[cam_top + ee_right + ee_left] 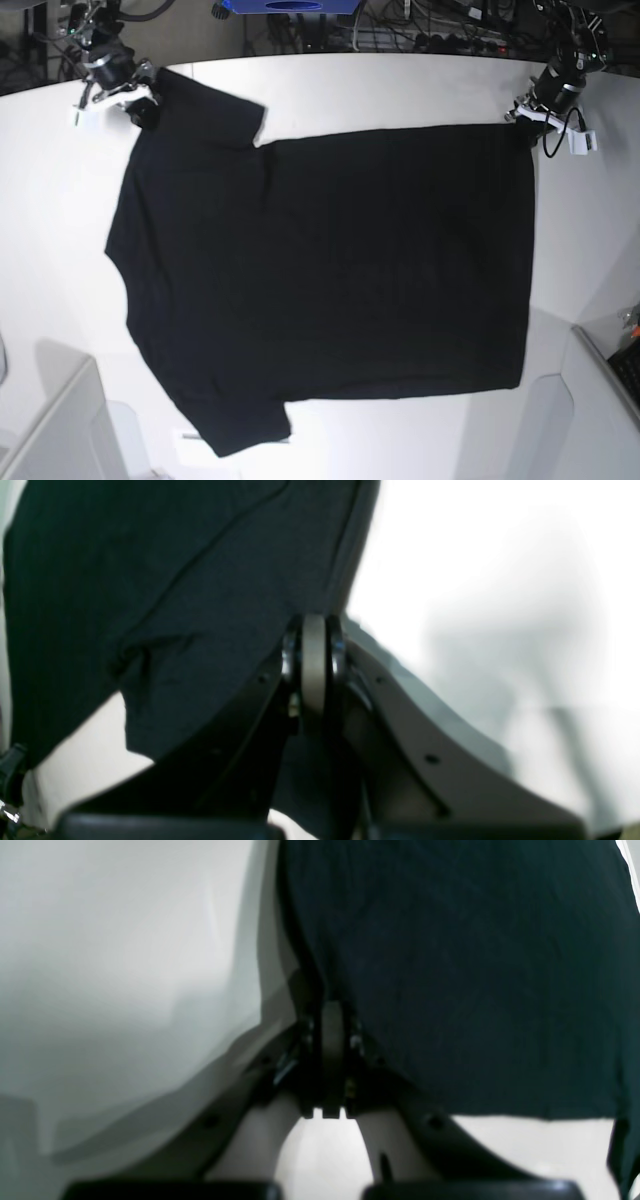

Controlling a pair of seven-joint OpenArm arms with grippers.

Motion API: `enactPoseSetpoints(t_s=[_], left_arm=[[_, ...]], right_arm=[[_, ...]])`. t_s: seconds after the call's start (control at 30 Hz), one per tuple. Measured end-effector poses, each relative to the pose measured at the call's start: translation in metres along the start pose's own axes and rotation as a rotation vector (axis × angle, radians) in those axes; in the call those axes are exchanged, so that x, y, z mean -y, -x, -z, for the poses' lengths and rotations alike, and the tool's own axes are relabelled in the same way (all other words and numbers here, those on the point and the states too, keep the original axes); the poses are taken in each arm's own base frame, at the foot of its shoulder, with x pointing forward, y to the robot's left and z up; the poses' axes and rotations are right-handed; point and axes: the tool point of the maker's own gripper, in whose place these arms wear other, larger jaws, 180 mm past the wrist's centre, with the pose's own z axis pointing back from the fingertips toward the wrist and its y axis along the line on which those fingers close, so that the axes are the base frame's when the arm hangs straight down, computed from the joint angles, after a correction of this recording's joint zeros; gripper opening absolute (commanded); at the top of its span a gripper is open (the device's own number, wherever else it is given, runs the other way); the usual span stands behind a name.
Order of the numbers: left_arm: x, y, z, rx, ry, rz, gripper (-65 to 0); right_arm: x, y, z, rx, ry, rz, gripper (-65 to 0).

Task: Fold the T-shirt properly
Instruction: 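Close both grippers on the shirt's shoulder corners, then lift the shirt with both grippers and drag it toward the robot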

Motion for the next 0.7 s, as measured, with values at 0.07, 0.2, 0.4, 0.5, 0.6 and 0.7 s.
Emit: enactPoseSetpoints(t_s=[0.07,0.2,0.4,0.5,0.6,0.7], left_arm=[[-0.007,0.001,-0.006,-0.010,-0.018,0.012,-65.0],[-0.006,0.010,-0.017,-0.039,-0.028,0.043,-65.0],[-0.001,0.018,-0.036,-0.085,-0.041,0.116,-65.0],[0.006,0.014,-0.045,-0.082,-0.031,0.154,-65.0],[0.011,0.011,-0.057,-0.075,-0.029,0.183,-65.0],[0.012,-0.007,-0.073,-0.029,-0.050,0.226,-65.0]], right_arm=[[0.000,0.002,-0.005,-0.010,0.008,-0.010,-65.0],[-0.002,0.008,-0.016,-0.032,0.021,-0.036,-65.0],[-0.019,0.012,-0.032,-0.022,0.004,-0.055,-65.0],[-0.024,0.007,-0.038,-0.012,-0.002,-0.080,-65.0],[-0.031,0.002,-0.042,0.002,-0.016,-0.093,-65.0],[-0.037,-0.002,-0.045,0.013,-0.025,-0.113,-65.0]])
